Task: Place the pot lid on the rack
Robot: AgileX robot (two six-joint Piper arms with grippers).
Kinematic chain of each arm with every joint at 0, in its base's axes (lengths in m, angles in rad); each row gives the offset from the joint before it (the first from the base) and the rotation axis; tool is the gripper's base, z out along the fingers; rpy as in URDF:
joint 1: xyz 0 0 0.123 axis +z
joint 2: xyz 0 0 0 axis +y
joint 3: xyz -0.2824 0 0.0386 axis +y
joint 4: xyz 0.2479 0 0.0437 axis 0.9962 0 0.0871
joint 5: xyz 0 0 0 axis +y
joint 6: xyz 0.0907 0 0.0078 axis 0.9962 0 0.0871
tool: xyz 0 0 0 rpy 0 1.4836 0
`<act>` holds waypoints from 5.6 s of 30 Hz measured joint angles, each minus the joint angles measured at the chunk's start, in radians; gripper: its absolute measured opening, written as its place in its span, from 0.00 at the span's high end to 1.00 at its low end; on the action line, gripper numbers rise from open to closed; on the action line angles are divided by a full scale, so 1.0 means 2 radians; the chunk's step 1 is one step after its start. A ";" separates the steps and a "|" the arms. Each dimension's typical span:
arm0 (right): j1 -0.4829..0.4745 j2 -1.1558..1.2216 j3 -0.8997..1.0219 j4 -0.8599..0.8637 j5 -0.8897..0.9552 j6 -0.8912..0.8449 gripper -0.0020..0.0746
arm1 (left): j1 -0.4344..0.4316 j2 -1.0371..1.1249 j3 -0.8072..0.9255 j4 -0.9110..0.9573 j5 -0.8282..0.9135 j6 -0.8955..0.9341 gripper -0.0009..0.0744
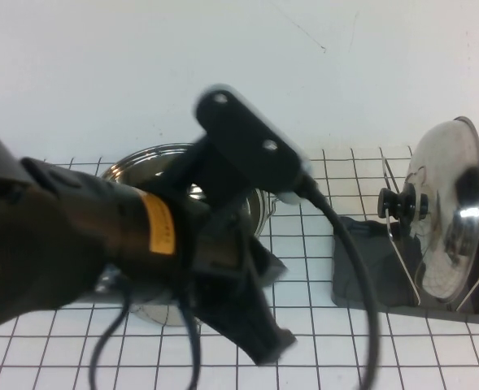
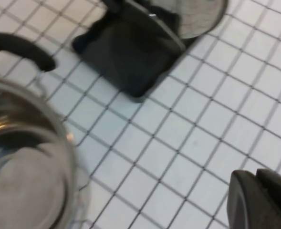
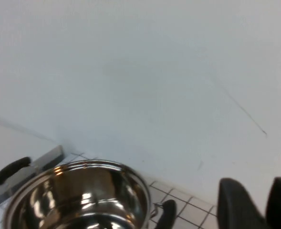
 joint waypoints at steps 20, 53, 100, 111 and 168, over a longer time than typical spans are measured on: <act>0.000 -0.142 0.000 -0.676 0.261 0.365 0.98 | 0.000 -0.250 0.063 0.230 0.065 -0.294 0.99; 0.000 -0.368 0.200 -0.500 0.084 0.287 0.98 | 0.000 -0.387 0.425 0.402 -0.225 -0.291 0.99; 0.000 -0.368 0.244 -0.485 0.110 0.287 0.98 | 0.359 -0.593 0.593 0.047 -0.224 -0.094 0.99; 0.000 -0.368 0.244 -0.485 0.110 0.287 0.98 | 0.359 -0.608 0.599 0.031 -0.229 -0.088 0.99; -0.040 -0.487 0.370 -0.837 -0.034 0.711 0.98 | 0.359 -0.610 0.599 0.029 -0.229 -0.089 0.99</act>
